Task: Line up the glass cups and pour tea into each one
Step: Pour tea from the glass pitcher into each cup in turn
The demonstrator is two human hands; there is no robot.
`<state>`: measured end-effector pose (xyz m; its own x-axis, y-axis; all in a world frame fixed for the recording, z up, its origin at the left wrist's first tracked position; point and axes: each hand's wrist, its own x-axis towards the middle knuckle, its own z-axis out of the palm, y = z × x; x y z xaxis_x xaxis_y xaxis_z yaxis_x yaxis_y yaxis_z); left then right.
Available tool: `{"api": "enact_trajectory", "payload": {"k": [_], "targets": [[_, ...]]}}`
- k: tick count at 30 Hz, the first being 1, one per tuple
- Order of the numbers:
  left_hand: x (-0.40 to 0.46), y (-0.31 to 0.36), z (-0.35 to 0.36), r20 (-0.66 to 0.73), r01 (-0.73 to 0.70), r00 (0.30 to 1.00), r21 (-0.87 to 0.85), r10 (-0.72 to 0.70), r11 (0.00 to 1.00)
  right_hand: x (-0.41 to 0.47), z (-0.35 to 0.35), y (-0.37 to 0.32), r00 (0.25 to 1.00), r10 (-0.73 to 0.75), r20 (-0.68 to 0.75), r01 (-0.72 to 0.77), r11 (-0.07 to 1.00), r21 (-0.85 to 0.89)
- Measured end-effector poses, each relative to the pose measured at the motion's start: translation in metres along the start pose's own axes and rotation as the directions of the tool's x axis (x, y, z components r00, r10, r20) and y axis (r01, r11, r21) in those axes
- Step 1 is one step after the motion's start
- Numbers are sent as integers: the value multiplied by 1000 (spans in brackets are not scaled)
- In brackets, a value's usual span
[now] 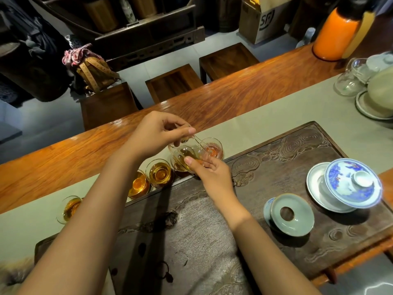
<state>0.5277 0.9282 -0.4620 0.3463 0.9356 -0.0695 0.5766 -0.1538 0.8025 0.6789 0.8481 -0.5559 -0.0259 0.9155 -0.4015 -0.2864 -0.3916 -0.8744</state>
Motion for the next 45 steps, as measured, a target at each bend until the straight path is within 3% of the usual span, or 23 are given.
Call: {"api": "enact_trajectory", "payload": {"k": [29,45], "targets": [[29,18,0,107,-5,994,5,5,1000,7,3,-4,996,61,-59,-61,998,10],[43,29,-2,139,-19,990,120,3,993,10,6,-7,992,79,-96,-71,993,90]]}}
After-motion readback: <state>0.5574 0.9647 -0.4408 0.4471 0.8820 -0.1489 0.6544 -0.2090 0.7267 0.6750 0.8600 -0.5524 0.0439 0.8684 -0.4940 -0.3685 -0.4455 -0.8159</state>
